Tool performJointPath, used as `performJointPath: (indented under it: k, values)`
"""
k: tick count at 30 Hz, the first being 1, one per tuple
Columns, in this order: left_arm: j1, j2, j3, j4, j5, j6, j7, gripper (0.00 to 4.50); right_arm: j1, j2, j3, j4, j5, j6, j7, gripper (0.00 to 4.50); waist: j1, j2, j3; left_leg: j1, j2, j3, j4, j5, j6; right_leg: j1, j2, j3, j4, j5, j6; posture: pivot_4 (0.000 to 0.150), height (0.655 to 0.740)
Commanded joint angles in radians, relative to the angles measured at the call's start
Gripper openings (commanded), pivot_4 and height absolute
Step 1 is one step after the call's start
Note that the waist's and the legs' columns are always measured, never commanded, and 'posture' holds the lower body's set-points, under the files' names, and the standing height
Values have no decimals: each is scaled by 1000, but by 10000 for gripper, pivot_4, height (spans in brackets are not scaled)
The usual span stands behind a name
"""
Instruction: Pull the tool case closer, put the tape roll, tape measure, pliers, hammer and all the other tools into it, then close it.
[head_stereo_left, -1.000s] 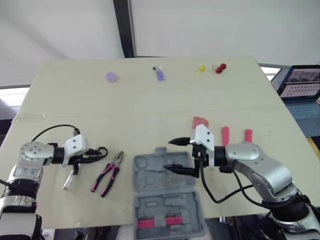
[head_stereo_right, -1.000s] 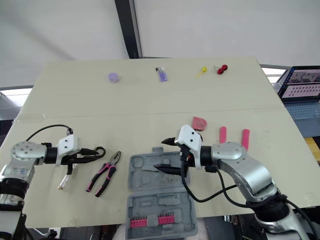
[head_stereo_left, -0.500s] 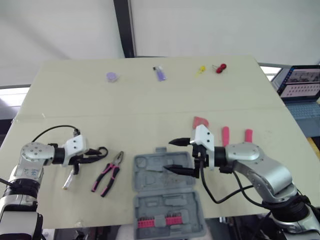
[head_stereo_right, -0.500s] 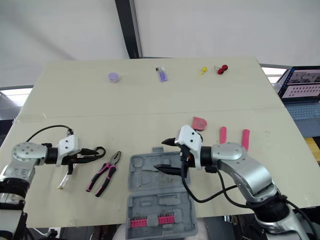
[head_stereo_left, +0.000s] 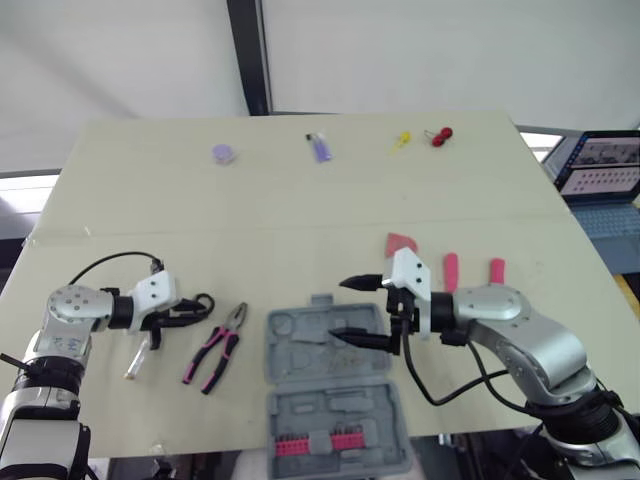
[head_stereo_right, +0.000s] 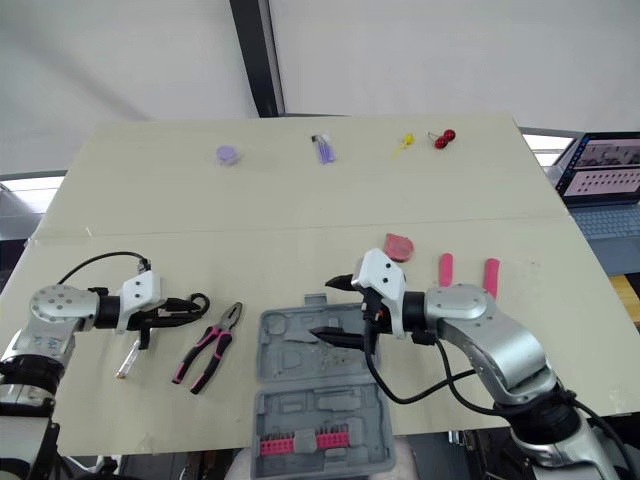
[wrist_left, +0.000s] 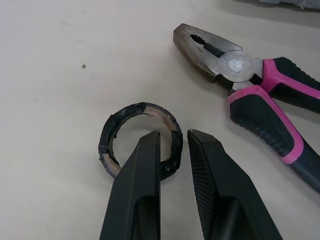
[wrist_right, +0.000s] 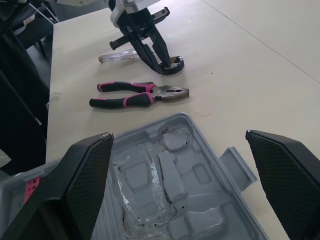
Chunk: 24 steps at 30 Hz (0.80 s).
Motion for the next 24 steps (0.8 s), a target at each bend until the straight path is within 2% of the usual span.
performJointPath:
  k: [1,4,16,19,24]
  values:
    - [-11,0,-1,5,5,-16,4,9547,0,-2,-29,-30,14,-2,-7,45000,0,0,0,0,0,0,0,0,0,0,0,0,0,0,0,1500,7400]
    - [-13,-2,-1,10,6,-18,3,555,0,-2,-29,-29,14,-2,-8,45000,1,0,0,0,0,0,0,0,0,0,0,0,0,0,0,1500,7400]
    - [-36,0,18,-6,-22,32,-14,200,-8,-2,-70,-52,48,5,-3,45000,1,0,0,0,0,0,0,0,0,0,0,0,0,0,0,1500,7400]
    - [-50,8,39,-98,-87,149,-70,200,-24,-20,-124,-84,101,24,2,45000,2,0,0,0,0,0,0,0,0,0,0,0,0,0,0,1500,7400]
    - [-54,21,6,-381,-183,441,-183,200,-29,-80,-206,-139,170,52,15,45000,2,0,0,-1,0,-1,1,0,0,0,0,0,1,0,0,1500,7400]
